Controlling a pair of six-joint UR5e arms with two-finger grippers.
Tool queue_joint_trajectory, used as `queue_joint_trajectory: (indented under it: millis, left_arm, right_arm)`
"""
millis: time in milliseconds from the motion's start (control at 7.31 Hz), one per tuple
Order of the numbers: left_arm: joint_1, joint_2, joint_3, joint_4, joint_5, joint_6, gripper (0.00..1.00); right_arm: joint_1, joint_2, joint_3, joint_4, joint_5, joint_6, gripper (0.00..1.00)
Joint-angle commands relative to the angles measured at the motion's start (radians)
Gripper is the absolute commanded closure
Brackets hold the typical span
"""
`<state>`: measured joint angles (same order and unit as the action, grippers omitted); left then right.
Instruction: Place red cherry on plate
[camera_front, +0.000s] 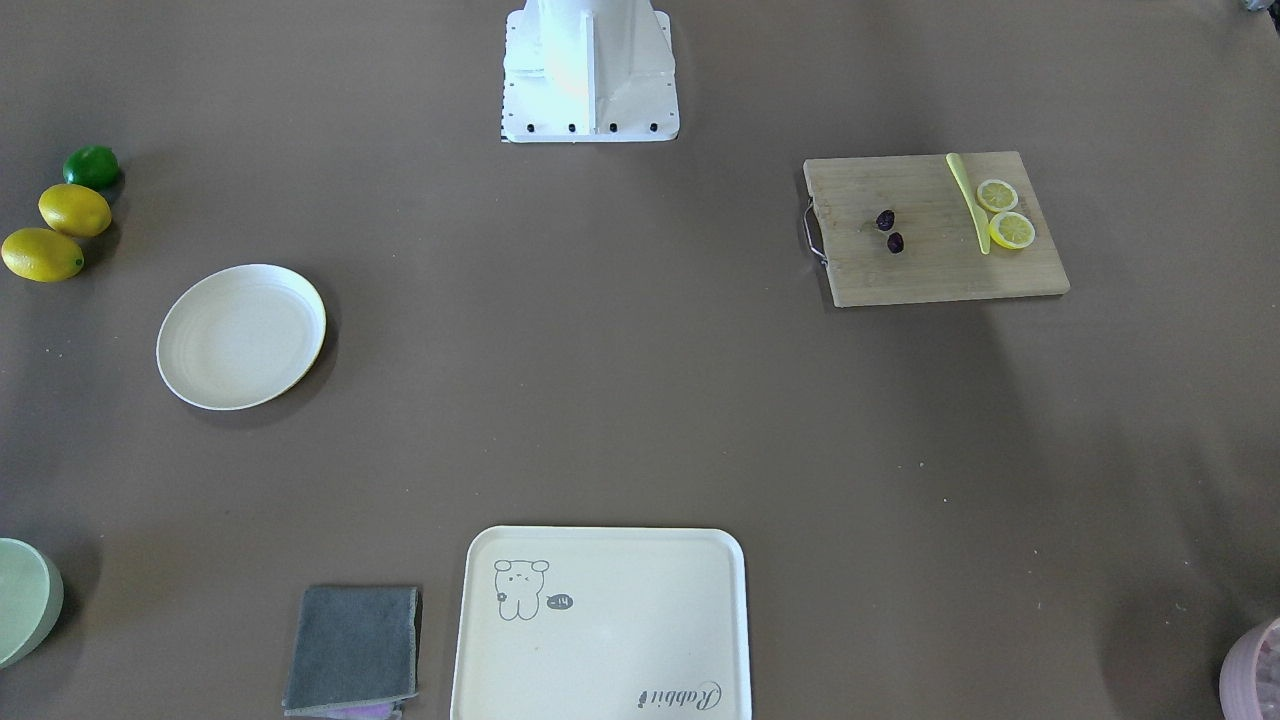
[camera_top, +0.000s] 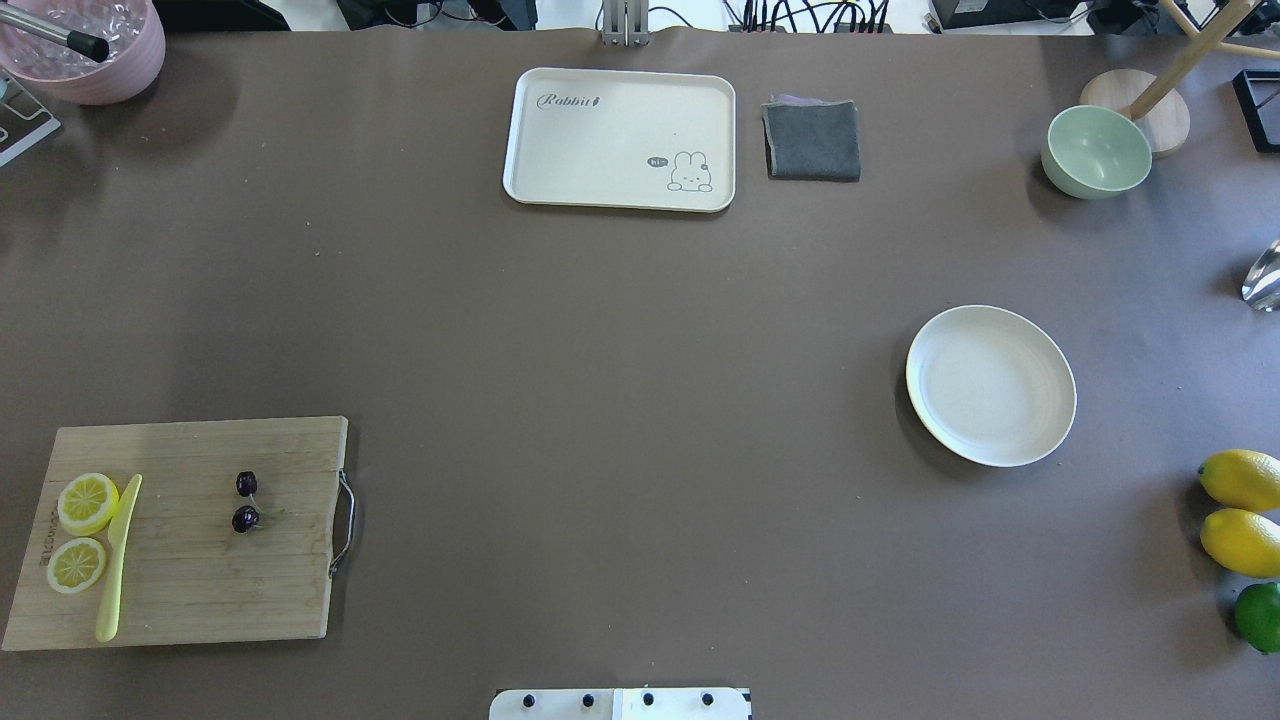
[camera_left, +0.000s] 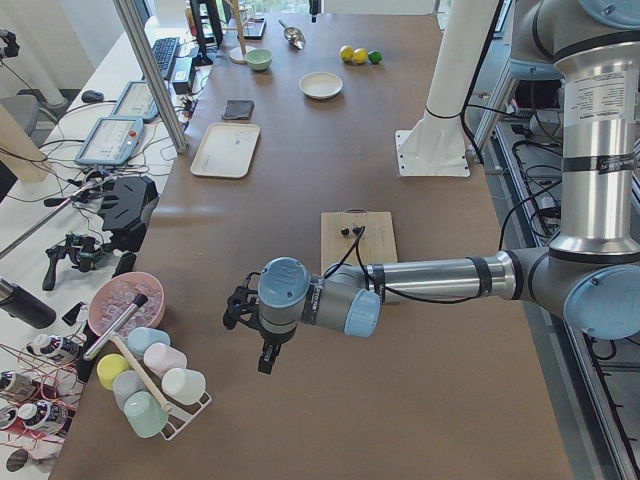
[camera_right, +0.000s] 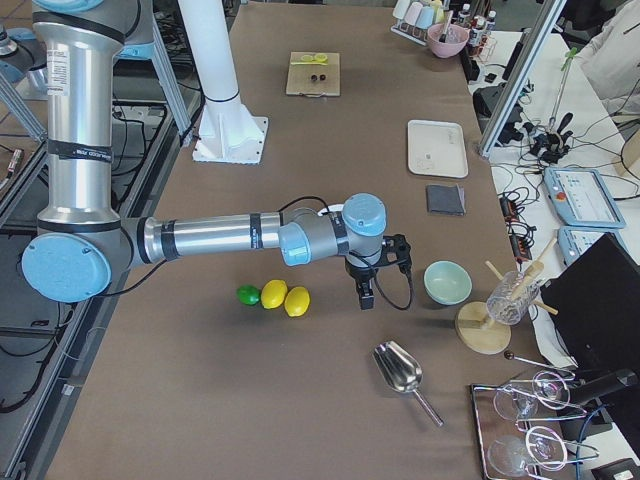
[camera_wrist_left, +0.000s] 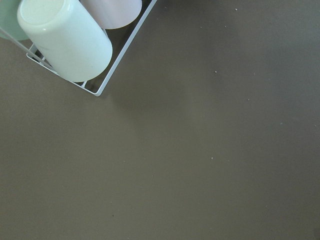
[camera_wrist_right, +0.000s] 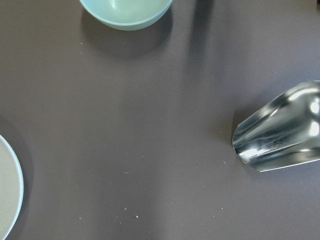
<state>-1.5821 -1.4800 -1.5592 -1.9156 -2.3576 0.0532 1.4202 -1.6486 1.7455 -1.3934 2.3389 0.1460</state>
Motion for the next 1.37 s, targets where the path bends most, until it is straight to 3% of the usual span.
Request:
queue_joint_trajectory:
  millis: [0,1232]
  left_arm:
    - [-0.001,0.023,-0.012,-0.019,-0.008,0.002,0.02]
    - [0.01,0.023,0.001,-0.019,-0.008,-0.01,0.02]
  right_arm:
    - [0.019,-0.023,0.008,0.008,0.003,0.001,0.0]
    - [0.013,-0.051,0.032,0.011,0.031,-0.009,0.0]
